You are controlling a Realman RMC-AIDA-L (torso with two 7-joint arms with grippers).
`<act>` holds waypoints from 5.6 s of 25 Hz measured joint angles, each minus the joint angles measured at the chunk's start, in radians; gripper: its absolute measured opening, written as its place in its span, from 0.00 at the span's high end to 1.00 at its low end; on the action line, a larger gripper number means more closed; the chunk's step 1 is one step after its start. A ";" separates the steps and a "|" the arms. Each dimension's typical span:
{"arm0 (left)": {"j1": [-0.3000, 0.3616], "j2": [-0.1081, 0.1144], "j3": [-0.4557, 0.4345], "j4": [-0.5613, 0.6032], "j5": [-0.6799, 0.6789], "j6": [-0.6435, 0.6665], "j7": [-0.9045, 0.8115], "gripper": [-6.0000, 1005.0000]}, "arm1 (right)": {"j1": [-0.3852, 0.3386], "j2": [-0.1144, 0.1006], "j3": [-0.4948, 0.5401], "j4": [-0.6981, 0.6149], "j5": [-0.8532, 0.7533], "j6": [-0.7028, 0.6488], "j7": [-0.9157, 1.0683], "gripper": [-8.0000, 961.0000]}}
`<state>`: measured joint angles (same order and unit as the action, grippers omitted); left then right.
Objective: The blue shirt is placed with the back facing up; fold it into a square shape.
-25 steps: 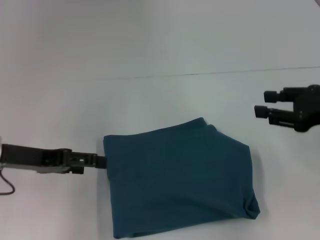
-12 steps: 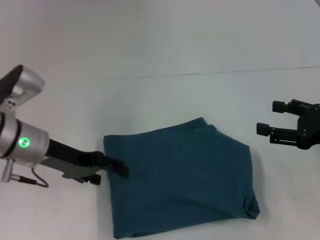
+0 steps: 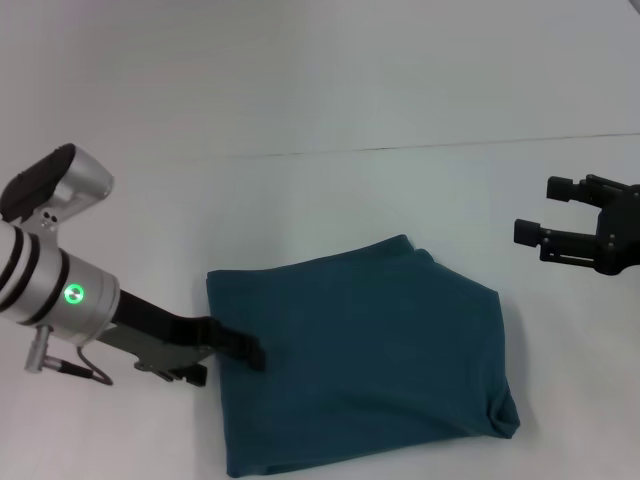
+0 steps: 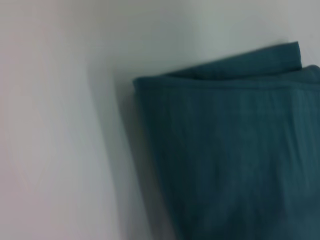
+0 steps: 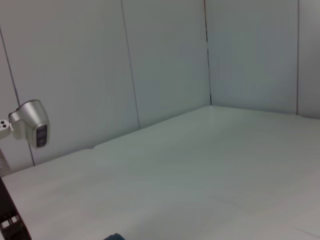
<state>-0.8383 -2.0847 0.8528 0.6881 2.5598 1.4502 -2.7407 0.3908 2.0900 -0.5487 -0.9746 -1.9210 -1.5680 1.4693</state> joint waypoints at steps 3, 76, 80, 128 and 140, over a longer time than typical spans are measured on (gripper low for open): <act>-0.008 -0.005 -0.003 -0.018 -0.003 0.001 0.004 0.07 | 0.007 0.000 0.001 0.001 0.000 0.001 0.000 0.07; 0.100 0.053 -0.194 0.150 0.018 -0.032 0.177 0.72 | -0.045 0.005 0.008 0.015 0.128 -0.030 0.000 0.07; 0.161 0.036 -0.211 0.234 -0.089 0.040 0.332 0.56 | -0.045 0.002 -0.003 0.005 0.124 -0.063 0.003 0.07; 0.474 -0.043 -0.455 0.238 -0.324 0.508 1.254 0.06 | -0.047 0.004 -0.361 -0.052 0.028 -0.212 0.086 0.05; 0.456 -0.039 -0.451 0.240 -0.290 0.462 1.224 0.06 | -0.043 0.002 -0.355 -0.051 0.026 -0.208 0.101 0.06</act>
<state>-0.3824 -2.1237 0.4018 0.9279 2.2701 1.9117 -1.5168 0.3480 2.0923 -0.9038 -1.0252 -1.8945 -1.7765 1.5700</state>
